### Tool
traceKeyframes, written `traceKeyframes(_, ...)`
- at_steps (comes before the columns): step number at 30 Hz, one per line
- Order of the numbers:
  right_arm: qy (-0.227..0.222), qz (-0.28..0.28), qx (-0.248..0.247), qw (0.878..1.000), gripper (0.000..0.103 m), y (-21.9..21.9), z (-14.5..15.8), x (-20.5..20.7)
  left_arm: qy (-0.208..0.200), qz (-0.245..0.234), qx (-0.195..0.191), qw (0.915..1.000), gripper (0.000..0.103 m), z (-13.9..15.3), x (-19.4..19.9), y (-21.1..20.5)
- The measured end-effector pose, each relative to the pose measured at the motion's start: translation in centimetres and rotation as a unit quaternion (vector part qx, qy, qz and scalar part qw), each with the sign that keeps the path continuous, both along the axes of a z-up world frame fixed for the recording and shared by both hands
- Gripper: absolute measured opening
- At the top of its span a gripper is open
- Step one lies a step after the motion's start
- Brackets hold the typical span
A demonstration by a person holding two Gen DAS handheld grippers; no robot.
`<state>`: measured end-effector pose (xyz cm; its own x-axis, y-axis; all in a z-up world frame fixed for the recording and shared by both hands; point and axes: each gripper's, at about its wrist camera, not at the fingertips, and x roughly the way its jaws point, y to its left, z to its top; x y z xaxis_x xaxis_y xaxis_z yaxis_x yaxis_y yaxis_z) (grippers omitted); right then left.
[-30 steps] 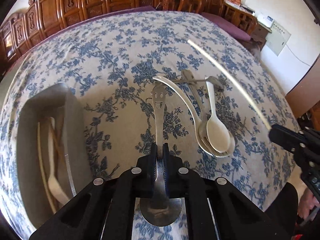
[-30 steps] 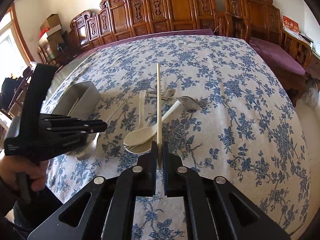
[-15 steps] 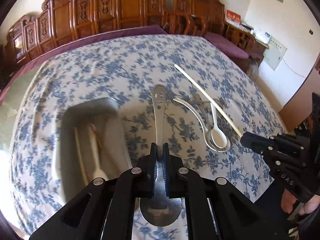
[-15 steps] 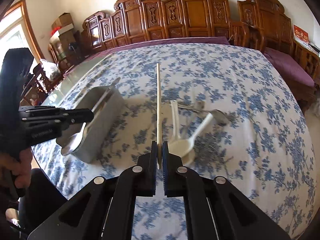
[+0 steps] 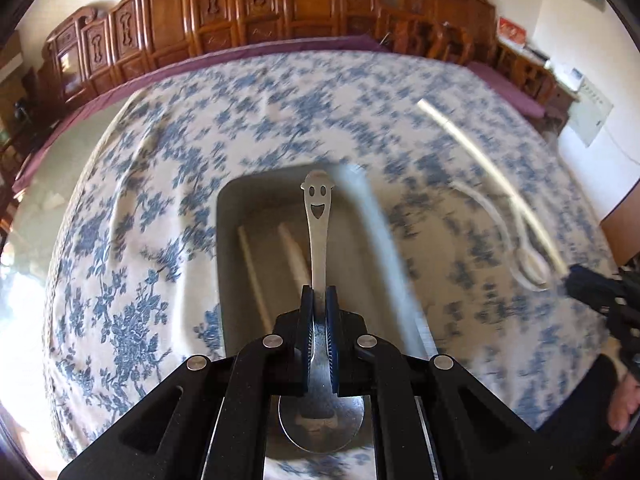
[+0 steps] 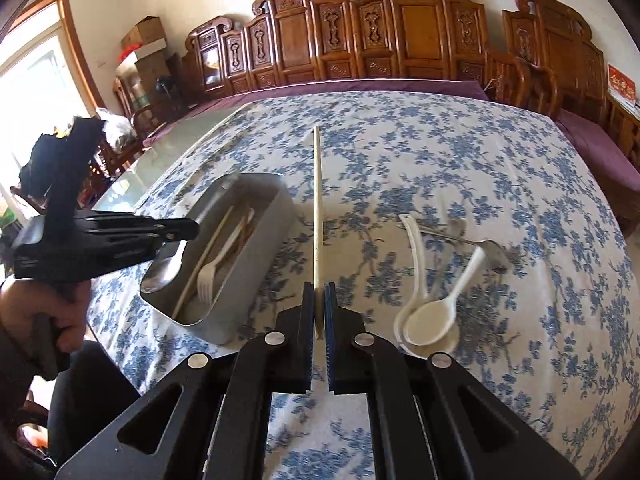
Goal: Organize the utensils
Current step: 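Carry the metal spoon into the grey tray with the left tool while the right tool carries the chopstick, then open the left tool releasing the spoon while the right tool lowers the chopstick into the tray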
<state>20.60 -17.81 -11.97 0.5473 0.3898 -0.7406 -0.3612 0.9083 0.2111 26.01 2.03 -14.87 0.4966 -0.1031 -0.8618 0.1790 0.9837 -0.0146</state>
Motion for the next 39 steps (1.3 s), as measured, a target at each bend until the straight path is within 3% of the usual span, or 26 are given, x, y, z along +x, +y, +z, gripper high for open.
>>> traceKeyframes(9, -0.002, 0.013, -0.022, 1.000, 0.006, 1.3, 0.2, 0.0, 0.037, 0.017, 0.016, 0.9990, 0.005, -2.9, 1.8, 1.2)
traceKeyframes(17, -0.001, 0.017, -0.023, 1.000, 0.006, 1.7, 0.7, 0.0, 0.051, 0.022, 0.009, 0.9984, 0.006, -3.3, 2.4, 1.2)
traceKeyframes(29, 0.007, 0.050, -0.010, 0.999, 0.006, 4.8, 0.7, -0.8, 0.010, 0.034, -0.012, 0.9993, 0.006, 0.5, -0.1, 3.1)
traceKeyframes(39, 0.037, 0.088, -0.019, 0.995, 0.006, 9.9, -1.2, -0.3, -0.026, 0.044, -0.029, 0.9982, 0.006, 4.0, -3.3, 5.5)
